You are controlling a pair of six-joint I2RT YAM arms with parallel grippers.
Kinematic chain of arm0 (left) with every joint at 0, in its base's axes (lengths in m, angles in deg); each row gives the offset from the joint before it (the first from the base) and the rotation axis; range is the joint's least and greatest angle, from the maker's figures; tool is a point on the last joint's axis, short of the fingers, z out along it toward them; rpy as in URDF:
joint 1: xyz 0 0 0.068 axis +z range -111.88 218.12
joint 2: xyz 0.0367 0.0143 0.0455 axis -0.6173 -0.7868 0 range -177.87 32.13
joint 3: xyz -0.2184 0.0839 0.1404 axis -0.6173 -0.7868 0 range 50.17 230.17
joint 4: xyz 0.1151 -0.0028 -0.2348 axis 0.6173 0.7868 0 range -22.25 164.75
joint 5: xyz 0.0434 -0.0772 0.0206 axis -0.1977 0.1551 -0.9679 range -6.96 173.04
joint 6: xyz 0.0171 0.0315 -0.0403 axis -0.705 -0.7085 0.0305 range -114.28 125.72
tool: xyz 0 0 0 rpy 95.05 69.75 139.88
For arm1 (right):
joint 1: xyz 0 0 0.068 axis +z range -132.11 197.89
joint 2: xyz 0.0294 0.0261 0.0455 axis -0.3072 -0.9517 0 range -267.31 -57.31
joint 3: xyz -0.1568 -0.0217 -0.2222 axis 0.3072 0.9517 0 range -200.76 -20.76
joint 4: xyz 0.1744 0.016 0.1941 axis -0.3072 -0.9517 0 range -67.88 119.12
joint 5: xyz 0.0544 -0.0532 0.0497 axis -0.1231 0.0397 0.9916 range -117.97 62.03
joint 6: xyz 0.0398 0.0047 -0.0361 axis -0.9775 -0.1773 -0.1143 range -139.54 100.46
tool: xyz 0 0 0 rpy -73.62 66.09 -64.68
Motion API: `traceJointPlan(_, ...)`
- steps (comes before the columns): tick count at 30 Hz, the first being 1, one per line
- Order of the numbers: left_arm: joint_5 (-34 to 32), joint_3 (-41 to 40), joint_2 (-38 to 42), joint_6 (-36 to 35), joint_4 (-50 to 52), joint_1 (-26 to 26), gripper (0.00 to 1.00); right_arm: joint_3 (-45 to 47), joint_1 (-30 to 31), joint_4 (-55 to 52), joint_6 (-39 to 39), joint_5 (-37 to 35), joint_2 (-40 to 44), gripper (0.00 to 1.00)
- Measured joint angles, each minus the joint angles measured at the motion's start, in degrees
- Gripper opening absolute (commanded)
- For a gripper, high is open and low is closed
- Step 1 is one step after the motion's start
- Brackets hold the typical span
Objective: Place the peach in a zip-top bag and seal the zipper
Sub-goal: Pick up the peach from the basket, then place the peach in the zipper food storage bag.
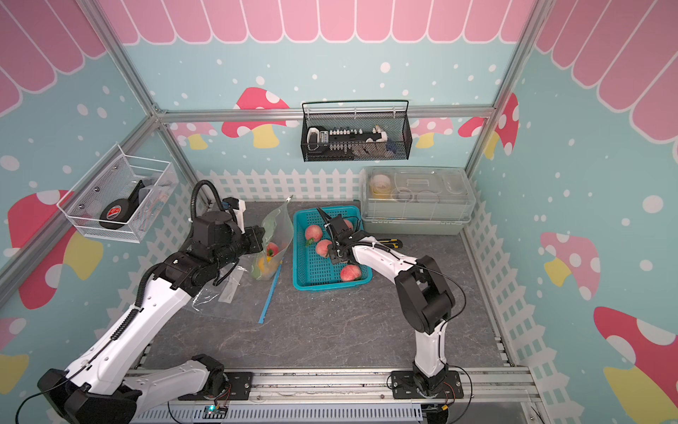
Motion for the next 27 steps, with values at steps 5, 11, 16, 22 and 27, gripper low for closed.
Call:
traceJointPlan(5, 0.02, 0.00, 0.00, 0.00, -0.02, 0.00, 0.00, 2.25, -0.04, 7.21, 0.44, 5.86, 9.07, 0.61)
traceJointPlan(11, 0.02, 0.00, 0.00, 0.00, -0.04, 0.00, 0.00, 4.57, -0.04, 15.39, 0.44, 14.10, 14.34, 0.61)
traceJointPlan(16, 0.04, 0.00, 0.00, 0.00, -0.07, 0.00, 0.00, 4.61, -0.04, 21.33, 0.35, 21.92, 15.34, 0.61)
traceJointPlan(22, 0.04, 0.00, 0.00, 0.02, -0.07, 0.00, 0.00, 4.61, 0.20, 27.80, -0.66, 29.88, 15.47, 0.61)
traceJointPlan(27, 0.07, 0.00, 0.00, 0.00, -0.07, 0.00, 0.00, 4.55, 0.90, 30.88, -0.92, 34.14, 15.47, 0.61)
